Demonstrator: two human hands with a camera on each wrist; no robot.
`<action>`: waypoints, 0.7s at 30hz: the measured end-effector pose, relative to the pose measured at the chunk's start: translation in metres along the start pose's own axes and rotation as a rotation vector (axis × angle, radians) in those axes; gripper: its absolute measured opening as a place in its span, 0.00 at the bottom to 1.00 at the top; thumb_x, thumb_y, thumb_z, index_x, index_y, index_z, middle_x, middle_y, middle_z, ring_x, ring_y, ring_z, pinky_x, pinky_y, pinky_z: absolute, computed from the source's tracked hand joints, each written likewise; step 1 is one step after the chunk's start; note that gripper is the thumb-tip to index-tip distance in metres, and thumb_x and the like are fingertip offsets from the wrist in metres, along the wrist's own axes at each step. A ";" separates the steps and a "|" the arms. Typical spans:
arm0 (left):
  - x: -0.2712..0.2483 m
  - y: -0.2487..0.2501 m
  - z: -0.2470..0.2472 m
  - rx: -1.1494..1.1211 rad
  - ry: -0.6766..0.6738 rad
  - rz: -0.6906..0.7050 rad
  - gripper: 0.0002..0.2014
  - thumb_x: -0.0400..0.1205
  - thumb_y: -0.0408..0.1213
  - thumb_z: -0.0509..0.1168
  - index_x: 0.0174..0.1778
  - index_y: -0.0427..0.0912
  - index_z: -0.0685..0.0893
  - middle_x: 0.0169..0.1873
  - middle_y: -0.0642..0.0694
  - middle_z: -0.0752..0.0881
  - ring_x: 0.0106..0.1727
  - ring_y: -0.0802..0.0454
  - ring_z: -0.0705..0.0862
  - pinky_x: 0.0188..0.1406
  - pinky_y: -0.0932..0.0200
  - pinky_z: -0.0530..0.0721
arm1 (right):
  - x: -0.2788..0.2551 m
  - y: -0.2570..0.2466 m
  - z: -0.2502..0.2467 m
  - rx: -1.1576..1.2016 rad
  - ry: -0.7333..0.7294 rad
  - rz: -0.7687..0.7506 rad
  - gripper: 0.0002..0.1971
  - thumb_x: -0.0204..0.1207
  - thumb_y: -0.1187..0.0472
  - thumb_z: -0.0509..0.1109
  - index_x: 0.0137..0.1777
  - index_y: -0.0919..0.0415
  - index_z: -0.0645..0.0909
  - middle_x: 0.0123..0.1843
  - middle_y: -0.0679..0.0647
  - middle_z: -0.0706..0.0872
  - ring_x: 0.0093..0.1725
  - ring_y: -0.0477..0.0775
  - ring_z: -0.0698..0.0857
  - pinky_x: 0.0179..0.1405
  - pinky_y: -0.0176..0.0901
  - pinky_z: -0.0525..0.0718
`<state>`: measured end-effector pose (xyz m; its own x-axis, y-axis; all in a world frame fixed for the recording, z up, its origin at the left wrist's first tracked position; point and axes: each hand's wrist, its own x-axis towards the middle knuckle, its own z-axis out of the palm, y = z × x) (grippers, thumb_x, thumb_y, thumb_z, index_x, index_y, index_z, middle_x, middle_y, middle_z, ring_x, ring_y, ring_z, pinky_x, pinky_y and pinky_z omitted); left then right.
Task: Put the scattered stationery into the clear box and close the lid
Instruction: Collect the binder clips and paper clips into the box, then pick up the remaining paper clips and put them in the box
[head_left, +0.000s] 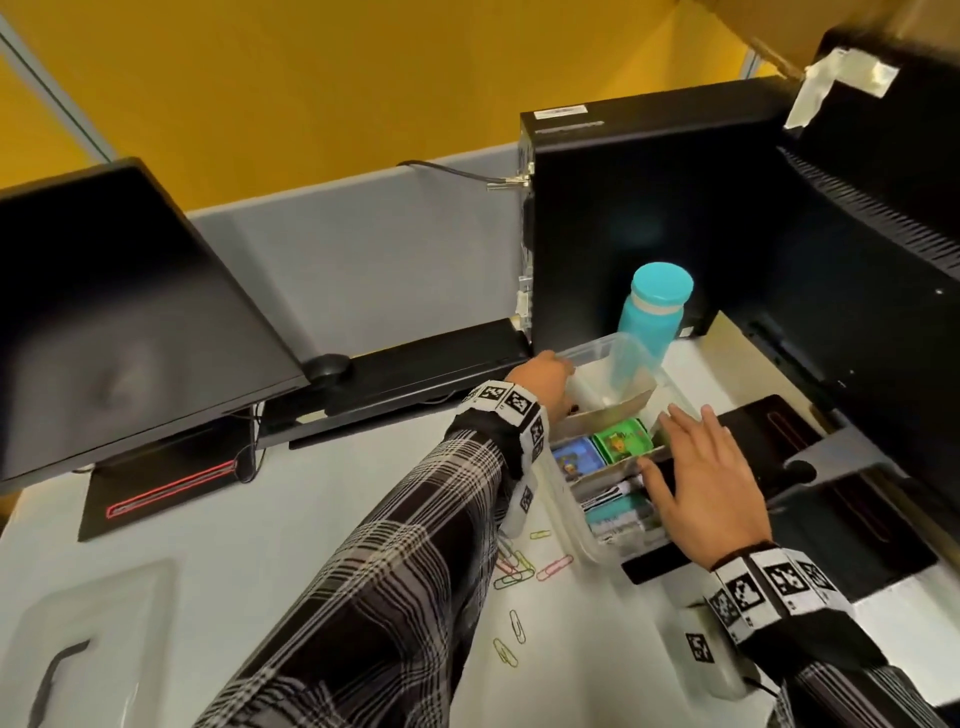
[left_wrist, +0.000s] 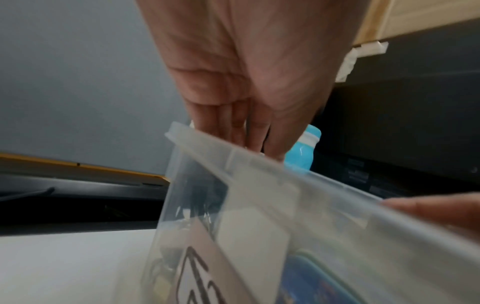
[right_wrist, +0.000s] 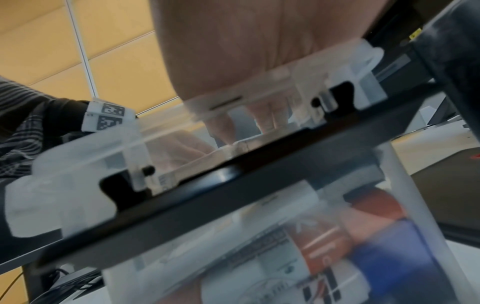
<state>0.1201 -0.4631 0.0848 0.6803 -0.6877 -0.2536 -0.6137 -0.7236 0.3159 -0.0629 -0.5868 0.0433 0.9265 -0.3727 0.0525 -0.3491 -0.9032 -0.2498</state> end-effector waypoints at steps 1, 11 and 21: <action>-0.006 -0.003 -0.002 -0.064 0.045 0.028 0.21 0.82 0.38 0.62 0.72 0.41 0.75 0.67 0.40 0.76 0.64 0.42 0.79 0.64 0.49 0.78 | 0.000 0.000 0.000 0.007 0.001 -0.003 0.31 0.81 0.42 0.54 0.80 0.57 0.63 0.82 0.54 0.63 0.84 0.55 0.51 0.83 0.54 0.52; -0.144 -0.105 0.027 -0.220 0.282 -0.050 0.16 0.86 0.37 0.54 0.68 0.50 0.76 0.66 0.51 0.77 0.65 0.54 0.78 0.66 0.59 0.75 | -0.018 -0.044 -0.022 0.202 0.002 -0.086 0.27 0.81 0.50 0.60 0.79 0.55 0.63 0.83 0.51 0.61 0.84 0.52 0.49 0.82 0.54 0.50; -0.272 -0.190 0.102 -0.219 0.059 -0.387 0.25 0.81 0.48 0.64 0.74 0.52 0.68 0.54 0.51 0.74 0.36 0.58 0.74 0.45 0.65 0.75 | -0.081 -0.123 0.068 0.261 -0.452 -0.273 0.36 0.80 0.46 0.59 0.83 0.60 0.52 0.85 0.53 0.50 0.83 0.51 0.53 0.80 0.36 0.54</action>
<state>0.0108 -0.1448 0.0010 0.8688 -0.3596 -0.3404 -0.2146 -0.8930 0.3955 -0.0856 -0.4314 0.0043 0.9658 0.0460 -0.2550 -0.0962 -0.8501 -0.5178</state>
